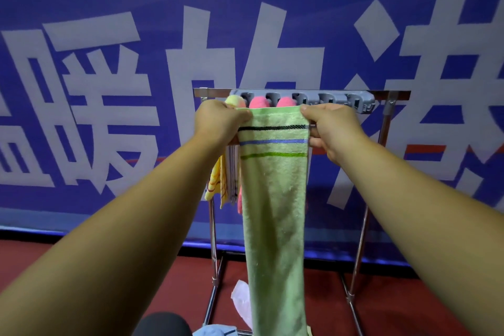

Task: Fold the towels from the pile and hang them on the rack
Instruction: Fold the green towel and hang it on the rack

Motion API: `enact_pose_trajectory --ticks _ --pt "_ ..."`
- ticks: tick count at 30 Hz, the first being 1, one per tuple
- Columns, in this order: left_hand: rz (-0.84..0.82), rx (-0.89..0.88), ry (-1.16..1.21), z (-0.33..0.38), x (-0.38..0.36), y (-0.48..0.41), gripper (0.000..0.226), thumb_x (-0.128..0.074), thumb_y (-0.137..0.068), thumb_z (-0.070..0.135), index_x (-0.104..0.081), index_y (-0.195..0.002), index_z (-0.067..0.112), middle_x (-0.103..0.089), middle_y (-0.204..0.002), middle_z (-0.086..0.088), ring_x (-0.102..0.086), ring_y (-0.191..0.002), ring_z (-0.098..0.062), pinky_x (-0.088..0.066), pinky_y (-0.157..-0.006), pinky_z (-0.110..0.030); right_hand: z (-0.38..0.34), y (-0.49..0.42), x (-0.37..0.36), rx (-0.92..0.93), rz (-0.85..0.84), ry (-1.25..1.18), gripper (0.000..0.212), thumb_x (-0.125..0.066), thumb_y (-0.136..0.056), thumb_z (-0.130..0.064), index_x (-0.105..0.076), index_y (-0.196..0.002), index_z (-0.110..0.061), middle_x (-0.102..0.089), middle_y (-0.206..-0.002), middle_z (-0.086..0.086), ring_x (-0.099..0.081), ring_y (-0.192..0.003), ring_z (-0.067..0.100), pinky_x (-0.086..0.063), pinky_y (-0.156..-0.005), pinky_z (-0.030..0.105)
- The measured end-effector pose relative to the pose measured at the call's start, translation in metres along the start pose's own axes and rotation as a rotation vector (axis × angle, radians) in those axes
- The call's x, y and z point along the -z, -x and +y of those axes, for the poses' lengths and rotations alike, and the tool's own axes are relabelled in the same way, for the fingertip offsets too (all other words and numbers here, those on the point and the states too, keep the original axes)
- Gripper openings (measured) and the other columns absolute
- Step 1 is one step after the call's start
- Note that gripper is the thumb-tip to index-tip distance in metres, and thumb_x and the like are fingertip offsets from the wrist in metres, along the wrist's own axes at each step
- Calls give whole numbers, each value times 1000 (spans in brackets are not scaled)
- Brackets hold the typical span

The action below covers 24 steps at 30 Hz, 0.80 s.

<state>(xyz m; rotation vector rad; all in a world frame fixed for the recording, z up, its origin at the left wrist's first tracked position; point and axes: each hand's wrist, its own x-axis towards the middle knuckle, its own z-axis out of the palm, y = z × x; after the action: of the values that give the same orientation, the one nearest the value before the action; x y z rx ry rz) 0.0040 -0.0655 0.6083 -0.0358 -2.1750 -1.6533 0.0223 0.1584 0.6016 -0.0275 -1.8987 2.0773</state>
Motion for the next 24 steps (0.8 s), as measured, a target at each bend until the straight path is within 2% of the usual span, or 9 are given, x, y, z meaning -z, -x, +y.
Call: enact_pose_trajectory --ticks 3,6,9,11,13,14,16,22,24 --pt "16 -4 30 4 -6 3 25 -87 -79 26 -77 -91 7 -77 -89 -18 -79 -76 -32 -67 -62 -47 0 3 -11 34 8 26 20 -81 -93 -23 -73 -107 -12 -80 -106 20 -77 -105 42 -66 -83 58" --pt "18 -28 59 3 -15 9 32 -84 -74 33 -76 -88 5 -76 -86 -23 -79 -76 -38 -67 -62 -51 3 6 -23 68 18 85 19 -83 -91 -26 -74 -103 -14 -81 -101 18 -80 -97 38 -67 -80 57" --pt "2 -73 9 2 -27 18 31 -82 -75 38 -75 -88 11 -77 -81 -12 -79 -74 -31 -67 -65 -49 8 9 -32 103 46 149 15 -82 -92 -27 -74 -97 -16 -80 -95 16 -80 -90 35 -68 -75 54" --pt "-19 -95 32 4 -33 25 24 -82 -83 24 -73 -94 5 -76 -83 -13 -79 -71 -26 -67 -59 -41 12 10 -36 112 68 189 14 -83 -91 -32 -76 -94 -20 -80 -88 12 -78 -79 30 -68 -74 54" --pt "-62 -85 61 7 -39 30 9 -78 -90 9 -73 -92 1 -74 -80 -15 -78 -67 -26 -65 -56 -35 15 11 -38 111 84 199 13 -84 -89 -33 -77 -92 -22 -79 -85 8 -78 -80 30 -68 -74 53" --pt "-87 -79 68 8 -41 32 4 -76 -91 5 -74 -88 2 -73 -78 -15 -79 -69 -28 -66 -59 -36 16 12 -38 105 82 188 13 -85 -89 -32 -77 -91 -23 -80 -87 7 -79 -83 32 -68 -73 53" --pt "-132 -82 54 9 -43 31 9 -71 -92 0 -77 -88 4 -74 -79 -14 -79 -73 -29 -68 -66 -40 18 11 -38 83 69 136 13 -87 -88 -30 -77 -93 -23 -81 -91 6 -80 -88 32 -68 -74 53" --pt "-229 -182 -88 7 -46 29 43 -66 -89 -6 -77 -125 14 -80 -95 -8 -80 -84 -26 -68 -78 -48 17 14 -34 70 27 72 12 -84 -92 -27 -77 -98 -20 -81 -102 7 -78 -100 31 -67 -82 52" --pt "-203 -239 -73 5 -46 28 37 -70 -92 -1 -76 -126 12 -81 -97 -6 -80 -83 -20 -68 -78 -45 17 15 -34 63 1 48 14 -85 -91 -28 -77 -98 -20 -81 -103 7 -78 -102 31 -67 -84 52"
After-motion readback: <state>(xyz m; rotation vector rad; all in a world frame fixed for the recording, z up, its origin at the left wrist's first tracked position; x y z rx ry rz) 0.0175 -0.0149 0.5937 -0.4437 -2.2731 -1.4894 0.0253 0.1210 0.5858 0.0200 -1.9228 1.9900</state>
